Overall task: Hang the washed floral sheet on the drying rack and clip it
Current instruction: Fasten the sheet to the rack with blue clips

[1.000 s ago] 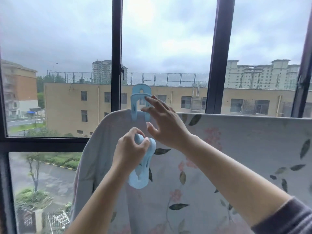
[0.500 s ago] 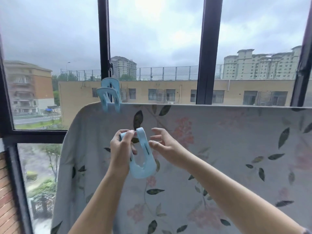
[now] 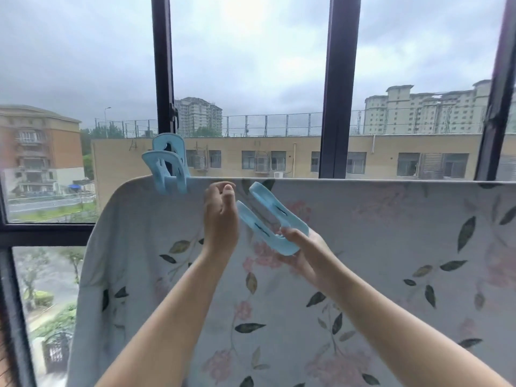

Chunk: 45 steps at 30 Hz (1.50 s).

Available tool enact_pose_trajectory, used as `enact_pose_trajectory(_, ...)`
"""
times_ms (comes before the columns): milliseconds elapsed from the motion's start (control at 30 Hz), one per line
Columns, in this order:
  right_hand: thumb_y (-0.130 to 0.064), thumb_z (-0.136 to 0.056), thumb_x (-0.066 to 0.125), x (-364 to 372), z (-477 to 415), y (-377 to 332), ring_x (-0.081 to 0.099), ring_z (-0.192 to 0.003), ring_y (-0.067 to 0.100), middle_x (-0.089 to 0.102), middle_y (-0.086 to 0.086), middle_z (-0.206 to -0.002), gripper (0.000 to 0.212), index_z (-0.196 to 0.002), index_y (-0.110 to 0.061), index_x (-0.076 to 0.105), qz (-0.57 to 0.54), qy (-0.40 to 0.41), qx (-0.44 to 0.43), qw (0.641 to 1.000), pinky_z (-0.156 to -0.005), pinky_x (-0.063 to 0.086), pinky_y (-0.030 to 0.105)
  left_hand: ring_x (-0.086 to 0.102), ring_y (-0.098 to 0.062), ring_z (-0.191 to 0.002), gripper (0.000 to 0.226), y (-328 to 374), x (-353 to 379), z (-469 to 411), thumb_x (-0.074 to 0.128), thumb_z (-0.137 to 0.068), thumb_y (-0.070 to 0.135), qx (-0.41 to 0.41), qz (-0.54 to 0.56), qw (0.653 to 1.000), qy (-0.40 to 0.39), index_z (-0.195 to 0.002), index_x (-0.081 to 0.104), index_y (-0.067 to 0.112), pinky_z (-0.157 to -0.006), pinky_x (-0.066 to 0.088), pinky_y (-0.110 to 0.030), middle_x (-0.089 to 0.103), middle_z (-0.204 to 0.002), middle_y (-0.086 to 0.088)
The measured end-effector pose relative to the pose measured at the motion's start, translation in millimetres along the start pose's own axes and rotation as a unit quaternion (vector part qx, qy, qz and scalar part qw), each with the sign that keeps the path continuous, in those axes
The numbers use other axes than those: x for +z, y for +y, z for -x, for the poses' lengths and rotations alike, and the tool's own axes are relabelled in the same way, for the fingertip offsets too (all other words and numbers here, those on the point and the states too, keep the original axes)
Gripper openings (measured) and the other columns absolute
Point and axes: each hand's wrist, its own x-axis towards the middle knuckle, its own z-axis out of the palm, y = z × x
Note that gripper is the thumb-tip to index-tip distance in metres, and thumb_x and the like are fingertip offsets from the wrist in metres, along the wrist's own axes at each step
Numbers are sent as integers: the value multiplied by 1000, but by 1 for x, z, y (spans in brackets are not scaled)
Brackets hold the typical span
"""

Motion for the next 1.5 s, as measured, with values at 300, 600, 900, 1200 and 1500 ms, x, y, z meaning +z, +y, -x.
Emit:
enact_pose_trajectory(300,-42,-63,63,-78,-35,-24,63,-85,13,66,0,-97,40,-99,-25,60,298,102,-10,949,-71,51,29,55,-24,-89,35,-34,26,-96,32,-97,44,233,-541,785,-192,-103,50,15,-87,40,-39,62,-101,-7)
enact_pose_trajectory(600,-40,-79,66,-182,-28,2,50,-116,27,44,6,-135,73,-140,-17,34,528,253,185,789,-86,47,34,56,-27,-98,42,-15,105,-63,31,-97,48,257,-544,774,-197,-110,48,12,-94,39,-46,59,-105,-10)
enact_pose_trajectory(900,-40,-81,64,-270,-14,-20,47,-120,28,40,9,-139,71,-140,-14,33,527,236,142,804,-89,45,33,49,-32,-109,45,6,192,-23,34,-95,47,205,-568,776,-182,-116,45,9,-100,31,-47,55,-115,-14)
enact_pose_trajectory(1200,-32,-82,70,-290,-7,-45,47,-102,18,45,0,-124,60,-134,-20,42,462,161,12,872,-81,48,35,43,-36,-114,59,12,200,-13,33,-92,54,138,-609,769,-137,-121,42,4,-103,27,-49,48,-122,-20)
enact_pose_trajectory(1500,-36,-82,68,-326,2,-48,56,-108,23,55,5,-124,64,-137,-12,44,483,167,162,844,-82,49,33,38,-37,-121,53,14,213,-9,37,-89,47,126,-628,754,-144,-122,38,5,-110,20,-56,44,-126,-20)
